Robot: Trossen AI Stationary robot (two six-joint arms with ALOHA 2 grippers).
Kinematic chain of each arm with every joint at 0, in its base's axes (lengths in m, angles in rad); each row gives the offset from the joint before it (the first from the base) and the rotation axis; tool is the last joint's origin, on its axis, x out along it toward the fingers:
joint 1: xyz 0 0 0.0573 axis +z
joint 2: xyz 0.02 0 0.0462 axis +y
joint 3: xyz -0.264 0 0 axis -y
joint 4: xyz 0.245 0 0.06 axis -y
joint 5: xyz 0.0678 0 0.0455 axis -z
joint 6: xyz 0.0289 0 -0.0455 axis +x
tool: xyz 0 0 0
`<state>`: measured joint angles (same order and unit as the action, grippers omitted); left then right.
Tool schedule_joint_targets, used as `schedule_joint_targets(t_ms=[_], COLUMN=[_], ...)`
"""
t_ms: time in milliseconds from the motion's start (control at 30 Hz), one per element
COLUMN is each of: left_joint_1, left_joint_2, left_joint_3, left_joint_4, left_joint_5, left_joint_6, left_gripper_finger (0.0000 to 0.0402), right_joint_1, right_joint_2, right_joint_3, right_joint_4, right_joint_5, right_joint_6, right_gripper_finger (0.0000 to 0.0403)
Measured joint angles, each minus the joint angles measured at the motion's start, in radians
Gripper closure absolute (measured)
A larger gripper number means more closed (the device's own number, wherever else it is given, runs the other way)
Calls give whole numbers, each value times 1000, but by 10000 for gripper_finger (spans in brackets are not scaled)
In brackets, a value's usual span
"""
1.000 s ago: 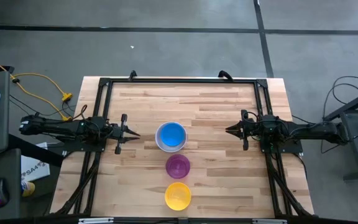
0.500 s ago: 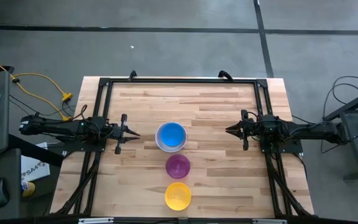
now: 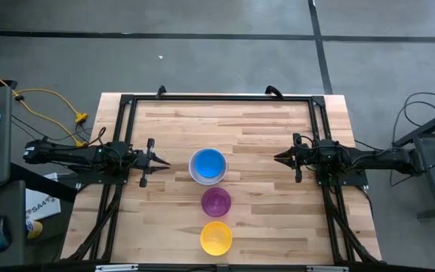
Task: Nest bowls inside each other
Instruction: Stack the purple bowl on the blue bowl
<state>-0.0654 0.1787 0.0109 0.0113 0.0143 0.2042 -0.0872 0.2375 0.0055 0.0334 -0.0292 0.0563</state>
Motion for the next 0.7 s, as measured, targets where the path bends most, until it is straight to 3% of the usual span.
schedule_joint_targets(t_ms=[700], left_joint_1=[0], left_joint_2=[0], left_joint_3=[0], left_joint_4=[0], left_joint_5=[0], left_joint_6=[0], left_gripper_finger=[350], right_joint_1=[0], right_joint_2=[0], right_joint_3=[0], right_joint_4=[2], right_joint_5=[4], right_joint_6=[-26], right_gripper_finger=[364])
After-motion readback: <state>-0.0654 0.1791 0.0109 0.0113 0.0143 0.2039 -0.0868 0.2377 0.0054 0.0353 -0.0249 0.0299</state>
